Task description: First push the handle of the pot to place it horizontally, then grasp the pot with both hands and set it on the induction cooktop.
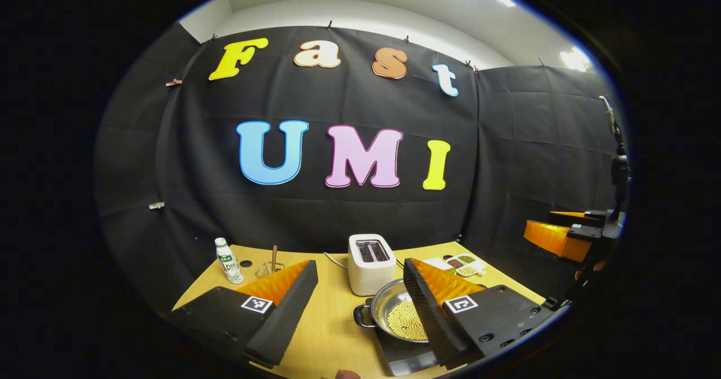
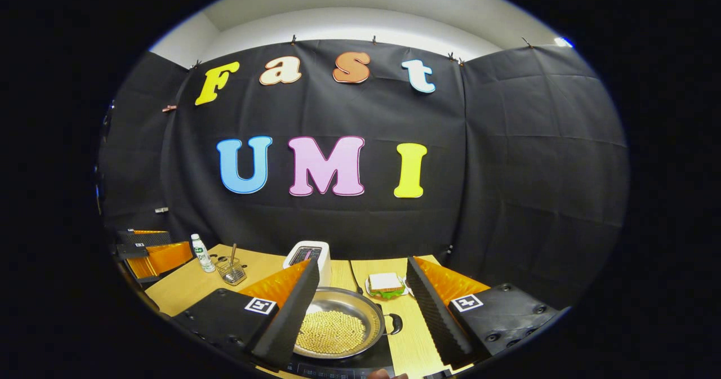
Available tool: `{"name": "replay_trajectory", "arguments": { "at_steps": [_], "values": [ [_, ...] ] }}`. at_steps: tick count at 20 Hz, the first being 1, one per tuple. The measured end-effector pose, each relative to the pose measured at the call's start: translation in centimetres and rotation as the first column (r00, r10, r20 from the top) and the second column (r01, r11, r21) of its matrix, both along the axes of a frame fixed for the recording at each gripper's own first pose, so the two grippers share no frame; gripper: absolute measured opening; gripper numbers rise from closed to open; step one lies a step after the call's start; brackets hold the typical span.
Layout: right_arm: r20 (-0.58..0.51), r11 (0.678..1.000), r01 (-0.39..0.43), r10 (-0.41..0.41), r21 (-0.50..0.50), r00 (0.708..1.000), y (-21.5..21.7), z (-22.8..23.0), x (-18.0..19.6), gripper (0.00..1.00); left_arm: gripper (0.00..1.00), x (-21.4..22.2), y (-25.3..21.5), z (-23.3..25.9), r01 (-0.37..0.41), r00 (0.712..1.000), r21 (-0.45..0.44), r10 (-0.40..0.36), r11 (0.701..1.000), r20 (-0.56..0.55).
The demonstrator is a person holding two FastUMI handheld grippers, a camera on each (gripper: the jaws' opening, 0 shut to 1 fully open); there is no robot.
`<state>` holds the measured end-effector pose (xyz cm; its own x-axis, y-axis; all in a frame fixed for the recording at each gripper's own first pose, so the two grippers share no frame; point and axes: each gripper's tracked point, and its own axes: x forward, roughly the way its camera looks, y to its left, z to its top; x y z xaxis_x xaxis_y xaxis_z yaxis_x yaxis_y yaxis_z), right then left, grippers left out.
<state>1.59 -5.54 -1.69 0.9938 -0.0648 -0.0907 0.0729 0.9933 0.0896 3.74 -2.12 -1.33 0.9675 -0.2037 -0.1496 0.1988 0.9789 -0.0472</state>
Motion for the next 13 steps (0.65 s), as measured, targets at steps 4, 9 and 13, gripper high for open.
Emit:
{"name": "replay_trajectory", "arguments": {
  "at_steps": [4,9,13],
  "values": [
    [-0.003,1.0,-0.006,0.006,-0.001,1.0,0.11,-0.05,0.15,0.96,0.95,0.05,-0.12,-0.1,0.008,1.0,0.009,-0.008,1.0,-0.005],
    [-0.001,1.0,-0.007,0.007,0.003,1.0,-0.01,-0.11,0.47,0.96,0.95,0.3,-0.06,-0.01,0.011,1.0,0.02,-0.011,1.0,0.005],
    [-0.003,1.0,-0.009,0.009,0.004,1.0,0.04,-0.13,0.62,0.96,0.95,0.42,0.19,0.01,0.007,1.0,0.024,-0.007,1.0,0.01]
  ]
}}
